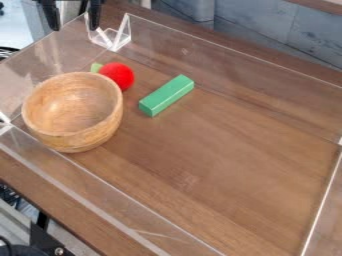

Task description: Move the red fruit to the left

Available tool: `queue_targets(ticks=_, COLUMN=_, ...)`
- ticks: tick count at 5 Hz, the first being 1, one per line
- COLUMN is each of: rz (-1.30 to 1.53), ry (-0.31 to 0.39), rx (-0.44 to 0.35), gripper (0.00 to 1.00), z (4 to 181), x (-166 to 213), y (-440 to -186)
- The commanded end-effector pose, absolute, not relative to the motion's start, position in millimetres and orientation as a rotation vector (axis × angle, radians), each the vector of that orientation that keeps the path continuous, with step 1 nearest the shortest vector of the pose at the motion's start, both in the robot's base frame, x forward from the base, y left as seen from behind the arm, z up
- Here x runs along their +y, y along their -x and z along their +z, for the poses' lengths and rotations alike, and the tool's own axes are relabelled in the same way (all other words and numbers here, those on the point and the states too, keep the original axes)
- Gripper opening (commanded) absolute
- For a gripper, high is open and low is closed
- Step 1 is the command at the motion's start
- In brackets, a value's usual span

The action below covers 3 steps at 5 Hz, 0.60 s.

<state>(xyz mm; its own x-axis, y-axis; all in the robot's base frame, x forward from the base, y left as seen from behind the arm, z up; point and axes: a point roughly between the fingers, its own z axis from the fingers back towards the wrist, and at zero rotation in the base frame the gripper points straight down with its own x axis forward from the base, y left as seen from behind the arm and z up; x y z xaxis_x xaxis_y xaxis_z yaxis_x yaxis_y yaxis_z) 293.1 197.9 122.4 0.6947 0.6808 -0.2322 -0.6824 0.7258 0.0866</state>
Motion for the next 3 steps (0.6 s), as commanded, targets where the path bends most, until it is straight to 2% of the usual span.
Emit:
queue_targets(ticks=1, rz=0.776, ry=-0.004, rx=0.197, gripper=1.0, z=136.1, x=195.7, y=-299.6)
queue_targets(ticks=2, rz=0.793, ry=-0.001, rx=0.203, gripper=1.0, z=129.1, x=189.3, y=-302.9)
queue_targets(ticks=3, rz=0.792, ry=-0.002, rx=0.202, gripper=1.0, z=132.8, x=187.9, y=-301.1)
